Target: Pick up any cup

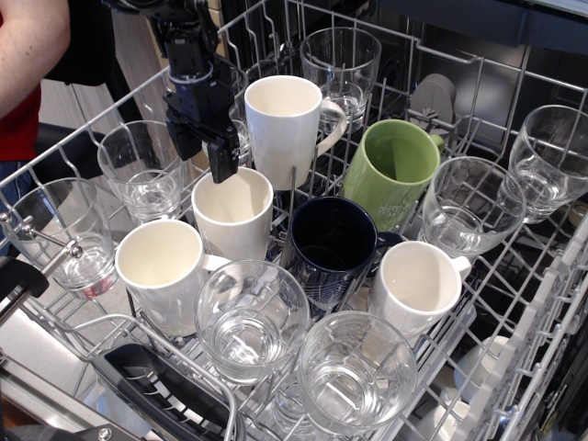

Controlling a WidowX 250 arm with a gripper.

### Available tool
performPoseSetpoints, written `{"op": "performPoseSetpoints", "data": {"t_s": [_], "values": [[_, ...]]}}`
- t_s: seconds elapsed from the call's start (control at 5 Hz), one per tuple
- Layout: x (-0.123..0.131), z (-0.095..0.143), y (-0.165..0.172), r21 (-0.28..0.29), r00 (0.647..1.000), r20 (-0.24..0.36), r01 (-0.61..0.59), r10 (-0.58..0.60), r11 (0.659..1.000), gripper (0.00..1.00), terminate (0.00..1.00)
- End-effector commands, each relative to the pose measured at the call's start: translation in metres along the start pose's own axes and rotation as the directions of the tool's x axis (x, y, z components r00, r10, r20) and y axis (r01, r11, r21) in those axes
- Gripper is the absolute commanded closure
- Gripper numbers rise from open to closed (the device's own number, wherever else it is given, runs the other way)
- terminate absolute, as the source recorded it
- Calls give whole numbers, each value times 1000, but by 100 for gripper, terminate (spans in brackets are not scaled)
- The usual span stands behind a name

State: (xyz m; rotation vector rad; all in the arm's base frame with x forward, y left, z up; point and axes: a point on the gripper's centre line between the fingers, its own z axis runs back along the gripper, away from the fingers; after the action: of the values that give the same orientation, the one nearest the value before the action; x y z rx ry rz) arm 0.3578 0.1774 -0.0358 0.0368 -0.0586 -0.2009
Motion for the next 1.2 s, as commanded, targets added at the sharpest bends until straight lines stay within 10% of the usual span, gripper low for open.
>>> {"op": "performPoseSetpoints", "data": {"t_s": [0.0,0.4,0.6,1.0], "values": [[3,-1,10,46,998,51,-24,21,999,0,0],[-8,-16,5,63,998,52,-48,45,997,0,0],[-9,-22,2,77,998,30,-61,59,995,100,0],[-10,-17,2,53,990,91,-109,104,993,100,0]]}}
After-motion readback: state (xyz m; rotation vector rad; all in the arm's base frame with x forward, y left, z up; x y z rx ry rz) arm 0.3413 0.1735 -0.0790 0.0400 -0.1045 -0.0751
